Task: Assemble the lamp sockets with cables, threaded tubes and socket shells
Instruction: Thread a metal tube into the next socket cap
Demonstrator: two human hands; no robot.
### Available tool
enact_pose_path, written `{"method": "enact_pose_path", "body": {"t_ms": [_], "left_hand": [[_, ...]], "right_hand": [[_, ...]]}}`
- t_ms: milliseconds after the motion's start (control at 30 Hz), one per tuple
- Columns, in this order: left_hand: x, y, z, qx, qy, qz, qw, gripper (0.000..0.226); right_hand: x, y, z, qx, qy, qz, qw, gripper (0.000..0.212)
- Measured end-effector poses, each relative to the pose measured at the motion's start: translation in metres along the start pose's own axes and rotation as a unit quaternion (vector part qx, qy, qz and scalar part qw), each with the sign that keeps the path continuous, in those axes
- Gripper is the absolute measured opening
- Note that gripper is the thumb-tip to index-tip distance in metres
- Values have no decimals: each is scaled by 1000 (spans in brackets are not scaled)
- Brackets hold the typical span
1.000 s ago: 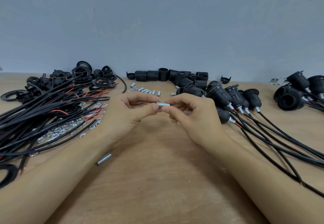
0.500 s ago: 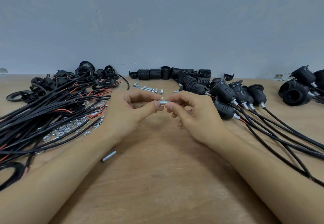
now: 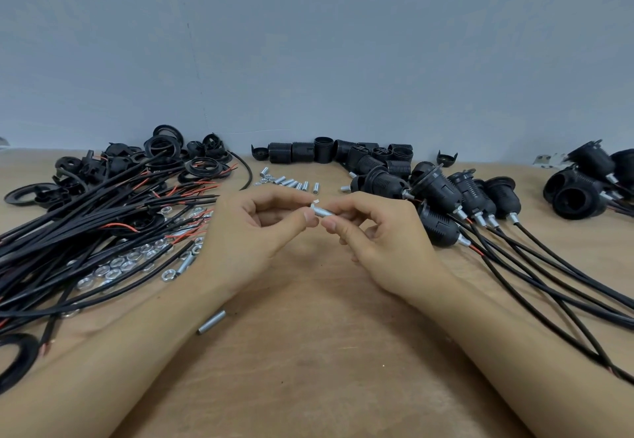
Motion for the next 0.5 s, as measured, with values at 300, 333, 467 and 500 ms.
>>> {"method": "enact_pose_path", "body": {"t_ms": [300, 333, 467, 500], "left_hand": [[0, 5, -1, 28, -11, -4, 1000, 17], [0, 6, -3, 38, -15, -6, 999, 17], [1, 10, -9, 74, -51, 3, 996, 17], [-1, 12, -9, 77, -56, -2, 995, 17]], "right_hand": [[-1, 1, 4, -25, 8, -13, 1000, 10], [-1, 1, 4, -24, 9, -16, 1000, 11], [-4, 1, 8, -36, 10, -36, 999, 13], [-3, 1, 10, -41, 11, -40, 998, 14]]}}
Point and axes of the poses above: each hand's wrist, its own y-axis away from the middle knuckle, its own x-axis out of the palm, z = x × y, the point moved 10 cm from there along -y, towards the middle knuckle, and after that the axes turned 15 degrees about y, right-handed, at the moved point
